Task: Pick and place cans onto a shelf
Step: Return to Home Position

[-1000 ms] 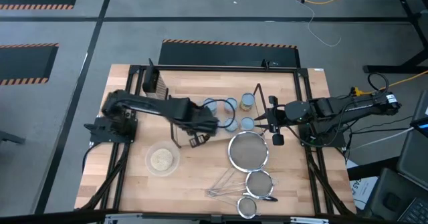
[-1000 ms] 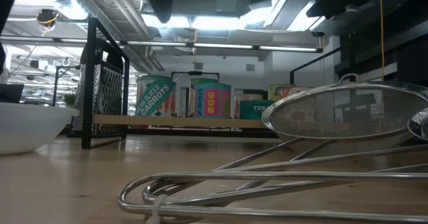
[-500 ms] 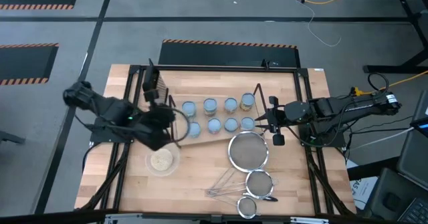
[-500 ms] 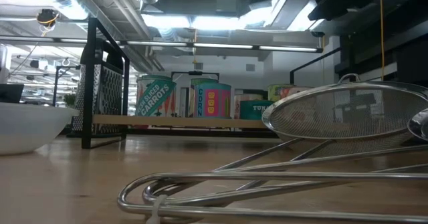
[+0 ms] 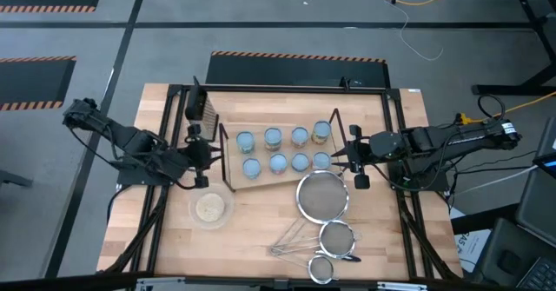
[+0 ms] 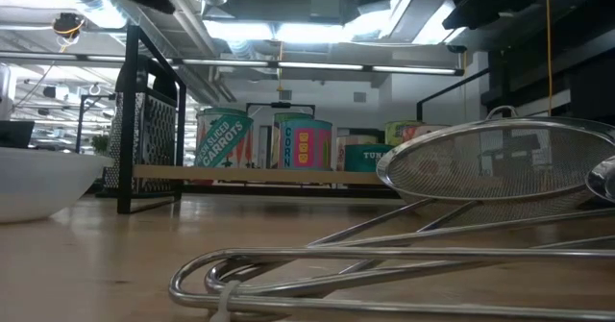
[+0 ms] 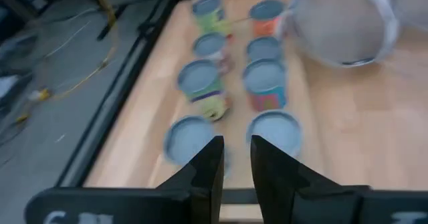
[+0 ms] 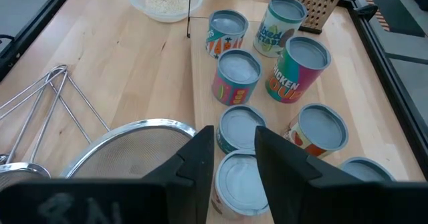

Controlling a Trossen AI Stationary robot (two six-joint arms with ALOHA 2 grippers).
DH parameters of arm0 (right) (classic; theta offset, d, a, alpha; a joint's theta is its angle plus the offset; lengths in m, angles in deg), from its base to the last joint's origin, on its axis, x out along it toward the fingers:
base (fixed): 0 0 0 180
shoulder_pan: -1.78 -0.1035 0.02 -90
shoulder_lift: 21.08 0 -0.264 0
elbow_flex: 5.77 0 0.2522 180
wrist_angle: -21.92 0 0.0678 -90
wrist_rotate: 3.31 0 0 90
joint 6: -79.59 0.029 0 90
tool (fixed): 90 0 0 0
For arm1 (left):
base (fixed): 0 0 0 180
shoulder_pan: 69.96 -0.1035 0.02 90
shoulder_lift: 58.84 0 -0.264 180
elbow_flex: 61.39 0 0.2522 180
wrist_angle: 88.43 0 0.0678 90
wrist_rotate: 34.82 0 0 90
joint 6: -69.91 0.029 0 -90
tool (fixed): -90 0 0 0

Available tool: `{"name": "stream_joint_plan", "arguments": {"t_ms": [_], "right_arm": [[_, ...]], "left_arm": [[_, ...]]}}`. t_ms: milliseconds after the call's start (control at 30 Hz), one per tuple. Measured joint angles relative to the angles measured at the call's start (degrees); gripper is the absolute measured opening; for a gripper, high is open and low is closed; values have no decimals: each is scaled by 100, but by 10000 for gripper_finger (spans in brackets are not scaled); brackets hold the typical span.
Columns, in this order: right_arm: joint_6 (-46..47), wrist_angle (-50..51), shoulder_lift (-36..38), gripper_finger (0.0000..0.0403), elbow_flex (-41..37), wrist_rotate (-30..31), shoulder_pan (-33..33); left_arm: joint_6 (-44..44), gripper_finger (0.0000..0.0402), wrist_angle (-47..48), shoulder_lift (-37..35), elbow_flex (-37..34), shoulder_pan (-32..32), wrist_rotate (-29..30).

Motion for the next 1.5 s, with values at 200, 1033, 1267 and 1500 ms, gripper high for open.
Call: {"name": "stream_joint_plan", "arguments": {"t_ms": [200,1033,1267,1500], "right_arm": [[0,0,0,113,0,1,0],[0,-1,-4,113,0,1,0],[0,-1,-4,113,0,1,0],[2,-4,-4,113,0,1,-1]], "left_arm": [[1142,67,-1810,-934,-1302,-538,-1093],[2109,67,-3216,-3970,-3658,-2902,-3466],[2089,64,-3547,-4798,-4282,-3053,-3715],[2043,56,-4225,-5013,-4949,-3083,-3758]]}}
